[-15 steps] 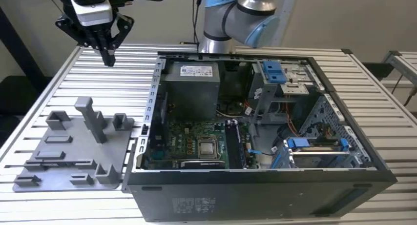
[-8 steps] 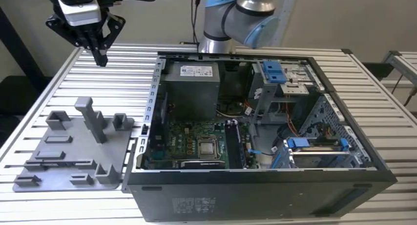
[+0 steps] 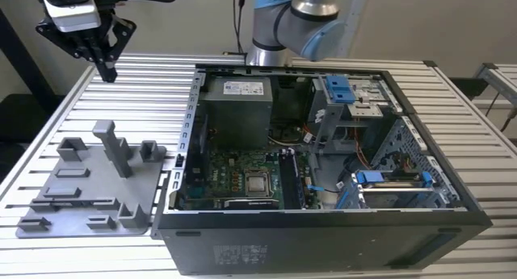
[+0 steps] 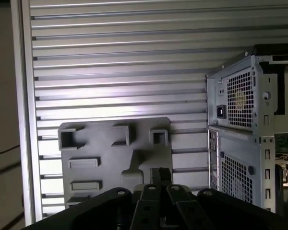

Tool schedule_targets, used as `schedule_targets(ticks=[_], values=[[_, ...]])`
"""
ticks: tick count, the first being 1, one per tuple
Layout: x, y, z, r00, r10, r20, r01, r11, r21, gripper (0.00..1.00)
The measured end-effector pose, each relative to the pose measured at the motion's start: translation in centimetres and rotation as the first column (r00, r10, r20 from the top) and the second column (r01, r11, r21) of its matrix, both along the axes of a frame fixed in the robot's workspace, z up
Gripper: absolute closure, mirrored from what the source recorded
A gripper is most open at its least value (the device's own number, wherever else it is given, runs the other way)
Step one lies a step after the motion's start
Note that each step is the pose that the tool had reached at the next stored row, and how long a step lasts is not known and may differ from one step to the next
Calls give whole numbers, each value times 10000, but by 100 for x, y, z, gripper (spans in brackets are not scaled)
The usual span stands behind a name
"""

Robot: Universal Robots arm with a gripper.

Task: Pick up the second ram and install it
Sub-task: 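Reach for the second ram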

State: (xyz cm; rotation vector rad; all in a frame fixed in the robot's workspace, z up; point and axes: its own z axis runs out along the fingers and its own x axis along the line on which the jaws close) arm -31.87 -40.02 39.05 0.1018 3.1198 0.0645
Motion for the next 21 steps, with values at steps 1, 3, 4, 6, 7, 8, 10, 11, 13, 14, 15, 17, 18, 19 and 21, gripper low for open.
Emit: schedule_targets(ticks=[1, 3, 4, 6, 7, 8, 10, 11, 13, 14, 15, 17, 18, 19, 21], values=[[-31, -1, -2, 10000, 0, 1, 0, 10000, 1, 89], [-79, -1, -3, 10000, 1, 0, -1, 10000, 2, 89], [-95, -2, -4, 10000, 1, 0, -1, 10000, 3, 89], [-120, -3, -5, 10000, 1, 0, -1, 10000, 3, 89], [-132, -3, -6, 10000, 1, 0, -1, 10000, 3, 89], [-145, -3, -6, 10000, 1, 0, -1, 10000, 3, 89], [-179, -4, -7, 10000, 1, 0, -1, 10000, 13, 89], [-203, -5, -7, 10000, 1, 0, -1, 10000, 20, 89], [-269, -5, -8, 10000, 1, 0, -1, 10000, 25, 89], [-307, -5, -10, 10000, 1, 0, -1, 10000, 27, 89], [-344, -6, -12, 10000, 2, 1, -2, 10000, 35, 89], [-383, -6, -13, 10000, 1, 0, -1, 10000, 37, 89], [-404, -7, -13, 10000, 1, 1, -1, 10000, 41, 89], [-426, -9, -13, 10000, 1, 1, -1, 10000, 47, 89], [-459, -10, -18, 10000, 1, 0, -1, 10000, 48, 89]])
